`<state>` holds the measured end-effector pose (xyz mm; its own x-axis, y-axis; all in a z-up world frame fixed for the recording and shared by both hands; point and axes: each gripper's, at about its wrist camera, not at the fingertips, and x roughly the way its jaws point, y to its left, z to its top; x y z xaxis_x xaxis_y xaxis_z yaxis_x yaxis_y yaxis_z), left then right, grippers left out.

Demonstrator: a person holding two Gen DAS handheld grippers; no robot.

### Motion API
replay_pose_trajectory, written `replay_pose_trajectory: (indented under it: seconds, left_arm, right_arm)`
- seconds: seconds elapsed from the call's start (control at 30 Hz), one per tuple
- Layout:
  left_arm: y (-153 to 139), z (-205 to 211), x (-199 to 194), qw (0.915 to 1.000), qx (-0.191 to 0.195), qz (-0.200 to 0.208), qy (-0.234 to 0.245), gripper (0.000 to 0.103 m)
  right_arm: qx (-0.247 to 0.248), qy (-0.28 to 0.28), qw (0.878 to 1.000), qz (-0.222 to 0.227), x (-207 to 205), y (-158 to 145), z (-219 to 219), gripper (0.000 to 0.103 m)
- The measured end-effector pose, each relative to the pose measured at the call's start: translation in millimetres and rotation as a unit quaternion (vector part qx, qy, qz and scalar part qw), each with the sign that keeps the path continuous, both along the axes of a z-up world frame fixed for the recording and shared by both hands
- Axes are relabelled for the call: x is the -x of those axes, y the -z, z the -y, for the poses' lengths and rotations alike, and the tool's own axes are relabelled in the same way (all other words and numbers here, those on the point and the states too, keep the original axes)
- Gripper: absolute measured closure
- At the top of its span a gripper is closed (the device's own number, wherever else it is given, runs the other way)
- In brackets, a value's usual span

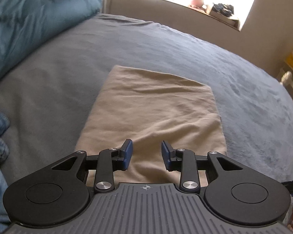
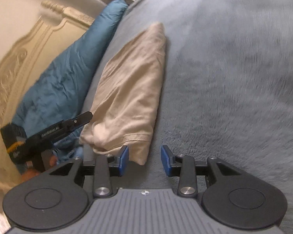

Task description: Fold clothes

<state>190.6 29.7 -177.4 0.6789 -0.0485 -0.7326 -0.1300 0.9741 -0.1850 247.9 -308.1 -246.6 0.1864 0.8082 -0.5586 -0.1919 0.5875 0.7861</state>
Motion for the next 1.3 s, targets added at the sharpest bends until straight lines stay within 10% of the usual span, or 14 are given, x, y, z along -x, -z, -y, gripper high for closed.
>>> replay_pose_trajectory:
  seconds: [0.37, 0.53, 0.6, 0.73, 1.03, 1.3]
  left_arm:
    - [21, 8, -22, 0.999, -0.008, -0.043, 0.005, 0.071]
    - [6, -14, -12, 0.9992, 0.023, -0.02, -0.027, 0.07]
    - [-2, -27, -6, 0.9982, 0.032, -0.005, -0.051, 0.066]
    - [-4, -65, 1, 0.9923, 0.055, 0.005, -0.111, 0.042]
    - [52, -122, -18, 0.9548, 0.257, -0.076, -0.128, 0.031]
    - [61, -104, -27, 0.9527, 0.276, -0.073, -0.105, 0.008]
  right_arm:
    - [-0.03, -0.065, 0.997, -0.034, 14, 27, -33, 0.085]
    - [-0.021, -0.003, 0.999, -0.025, -1, 14, -13, 0.081]
    - [-0.028, 0.02, 0.999, -0.034, -12, 13, -8, 0.064]
    - [-0.033, 0.029, 0.998, -0.052, -34, 18, -18, 0.06]
    - [-0.058, 0.028, 0.992, -0.108, -66, 34, -50, 0.06]
    - [-0.076, 0.045, 0.99, -0.113, -71, 37, -51, 0.067]
